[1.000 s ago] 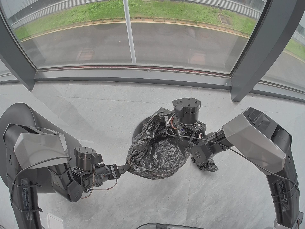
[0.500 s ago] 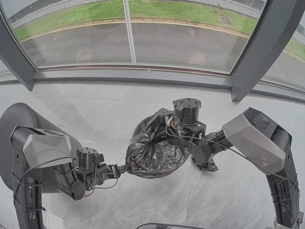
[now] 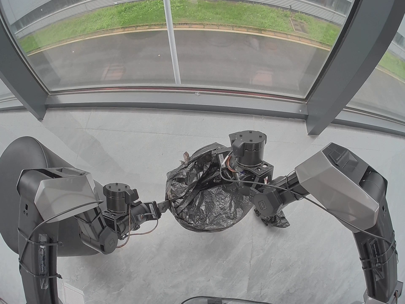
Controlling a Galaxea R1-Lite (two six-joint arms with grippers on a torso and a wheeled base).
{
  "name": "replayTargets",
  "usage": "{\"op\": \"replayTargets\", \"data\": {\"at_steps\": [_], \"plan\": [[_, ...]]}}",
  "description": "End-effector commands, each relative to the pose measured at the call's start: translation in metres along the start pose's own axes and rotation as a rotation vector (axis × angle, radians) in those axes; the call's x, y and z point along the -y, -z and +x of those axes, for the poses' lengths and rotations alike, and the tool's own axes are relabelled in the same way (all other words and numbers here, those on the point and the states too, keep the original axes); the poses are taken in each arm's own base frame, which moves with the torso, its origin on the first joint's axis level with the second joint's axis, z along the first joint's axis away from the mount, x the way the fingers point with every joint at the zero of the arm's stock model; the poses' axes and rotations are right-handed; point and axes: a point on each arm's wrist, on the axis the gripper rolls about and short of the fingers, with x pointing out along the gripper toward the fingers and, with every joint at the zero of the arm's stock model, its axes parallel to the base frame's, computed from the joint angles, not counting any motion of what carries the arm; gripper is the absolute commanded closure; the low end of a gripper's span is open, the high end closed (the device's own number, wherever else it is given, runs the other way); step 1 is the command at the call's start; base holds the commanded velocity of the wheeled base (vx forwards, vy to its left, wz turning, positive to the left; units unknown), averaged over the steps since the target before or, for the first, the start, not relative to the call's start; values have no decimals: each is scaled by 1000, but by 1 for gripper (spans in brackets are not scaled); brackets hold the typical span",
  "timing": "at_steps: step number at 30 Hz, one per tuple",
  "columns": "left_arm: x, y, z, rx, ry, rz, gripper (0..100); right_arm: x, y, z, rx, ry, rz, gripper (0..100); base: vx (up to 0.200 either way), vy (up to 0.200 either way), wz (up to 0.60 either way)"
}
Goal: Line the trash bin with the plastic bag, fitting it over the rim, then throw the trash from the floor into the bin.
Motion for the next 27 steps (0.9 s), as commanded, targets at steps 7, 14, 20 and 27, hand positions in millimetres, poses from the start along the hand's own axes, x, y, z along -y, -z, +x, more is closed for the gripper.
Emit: {"op": "replayTargets", "data": {"at_steps": [7, 14, 20, 27], "plan": [[-13, 0, 18, 27, -17, -33, 0, -1, -2, -2, 3, -4, 1, 0, 0, 0, 0], [-19, 0, 24, 36, -30, -65, 0, -1, -1, -1, 13, 0, 5, 0, 0, 0, 0], [-23, 10, 31, 16, -37, -67, 0, -1, -1, -1, 12, 0, 5, 0, 0, 0, 0], [-21, 16, 32, 0, -34, -69, 0, 1, 1, 0, 8, 4, 3, 0, 0, 0, 0]]}}
